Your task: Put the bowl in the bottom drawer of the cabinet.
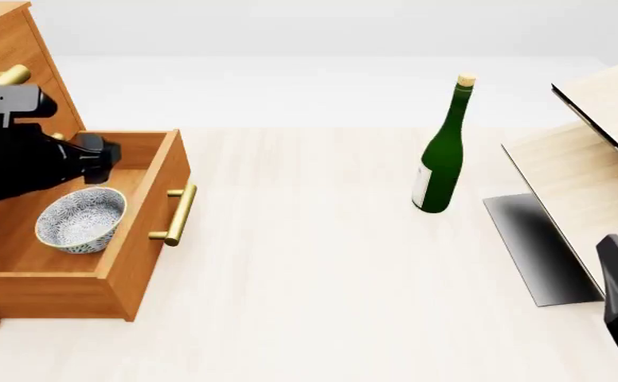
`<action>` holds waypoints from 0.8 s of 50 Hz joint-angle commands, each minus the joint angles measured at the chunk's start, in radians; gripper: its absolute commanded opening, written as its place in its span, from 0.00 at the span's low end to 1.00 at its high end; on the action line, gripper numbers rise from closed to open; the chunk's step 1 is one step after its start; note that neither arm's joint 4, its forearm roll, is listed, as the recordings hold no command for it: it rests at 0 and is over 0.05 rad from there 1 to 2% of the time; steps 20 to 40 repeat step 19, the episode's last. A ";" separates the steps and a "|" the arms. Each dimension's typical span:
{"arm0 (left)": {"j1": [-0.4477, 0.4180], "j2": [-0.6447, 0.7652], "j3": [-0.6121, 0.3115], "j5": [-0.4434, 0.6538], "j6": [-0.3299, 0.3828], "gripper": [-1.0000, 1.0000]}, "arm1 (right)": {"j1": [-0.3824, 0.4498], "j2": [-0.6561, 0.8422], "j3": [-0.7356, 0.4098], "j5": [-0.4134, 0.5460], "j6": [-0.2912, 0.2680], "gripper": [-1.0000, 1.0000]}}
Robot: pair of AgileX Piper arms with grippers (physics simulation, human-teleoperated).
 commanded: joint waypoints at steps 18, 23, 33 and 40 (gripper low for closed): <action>-0.046 -0.130 0.016 0.014 -0.037 1.00 | -0.002 0.000 0.017 -0.018 0.002 1.00; -0.046 -0.146 0.024 0.013 -0.039 1.00 | -0.002 0.000 0.017 -0.018 0.002 1.00; -0.046 -0.146 0.024 0.013 -0.039 1.00 | -0.002 0.000 0.017 -0.018 0.002 1.00; -0.046 -0.146 0.024 0.013 -0.039 1.00 | -0.002 0.000 0.017 -0.018 0.002 1.00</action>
